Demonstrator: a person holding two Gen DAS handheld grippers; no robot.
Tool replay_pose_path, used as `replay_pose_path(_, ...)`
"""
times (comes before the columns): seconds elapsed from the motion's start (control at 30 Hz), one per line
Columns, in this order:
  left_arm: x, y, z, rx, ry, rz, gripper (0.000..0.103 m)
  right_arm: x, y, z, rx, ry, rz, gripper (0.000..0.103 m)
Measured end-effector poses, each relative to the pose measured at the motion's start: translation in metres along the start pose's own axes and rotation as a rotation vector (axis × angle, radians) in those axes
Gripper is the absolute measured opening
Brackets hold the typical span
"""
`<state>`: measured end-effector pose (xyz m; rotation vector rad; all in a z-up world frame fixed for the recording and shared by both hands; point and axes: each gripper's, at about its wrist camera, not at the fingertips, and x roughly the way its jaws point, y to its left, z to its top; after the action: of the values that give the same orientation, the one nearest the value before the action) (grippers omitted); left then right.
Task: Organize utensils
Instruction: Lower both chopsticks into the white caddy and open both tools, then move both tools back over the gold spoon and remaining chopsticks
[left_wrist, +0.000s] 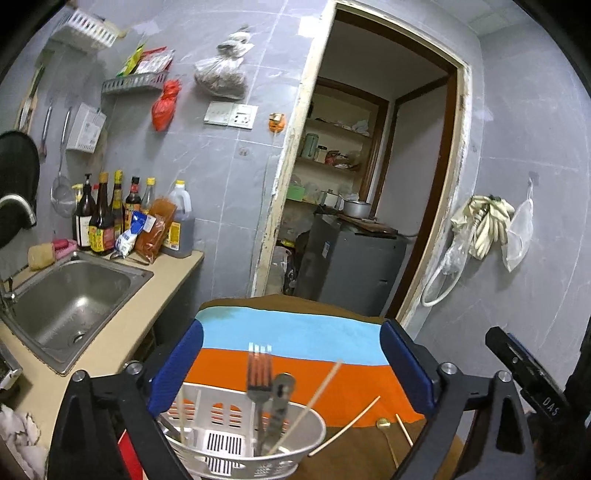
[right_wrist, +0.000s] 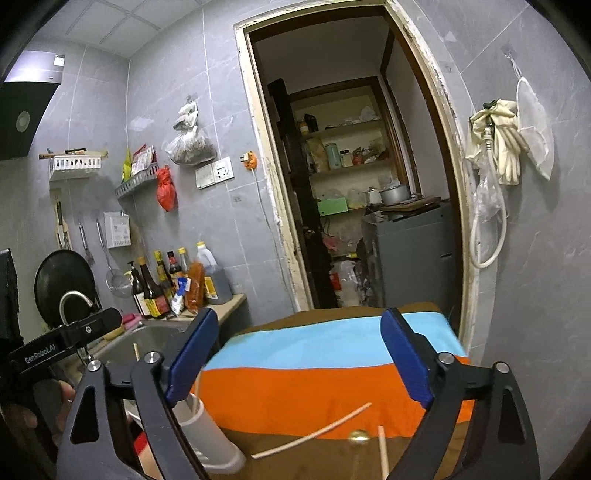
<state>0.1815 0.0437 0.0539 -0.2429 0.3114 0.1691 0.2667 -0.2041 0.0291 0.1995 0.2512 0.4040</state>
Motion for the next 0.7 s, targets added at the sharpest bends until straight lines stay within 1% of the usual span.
replay_pose_path(0.13, -0.002, -0.025, -0.006, 0.04, 0.013, 0.0, 0.099, -0.009, -0.021, 0.003, 0.001, 0.021, -0.016, 0.095)
replay_pose_path(0.2, -0.003, -0.034, -0.01, 0.05, 0.018, -0.002, 0.099, -0.012, -0.029, 0.003, -0.001, 0.025, -0.031, 0.1)
replay_pose_path(0.4, 0.0, -0.065, -0.025, 0.062, 0.037, -0.013, 0.1, -0.024, -0.064, 0.001, -0.015, 0.042, -0.095, 0.101)
replay_pose_path(0.47, 0.002, -0.074, -0.03, 0.06, 0.032, -0.019, 0.1, -0.028, -0.076, 0.0, -0.03, 0.042, -0.122, 0.101)
replay_pose_path(0.6, 0.01, -0.093, -0.042, 0.079, 0.024, -0.024, 0.1, -0.034, -0.095, -0.002, -0.034, 0.044, -0.151, 0.101)
replay_pose_path(0.7, 0.017, -0.107, -0.051, 0.096, 0.034, -0.032, 0.1, -0.036, -0.106, -0.004, -0.026, 0.053, -0.169, 0.101)
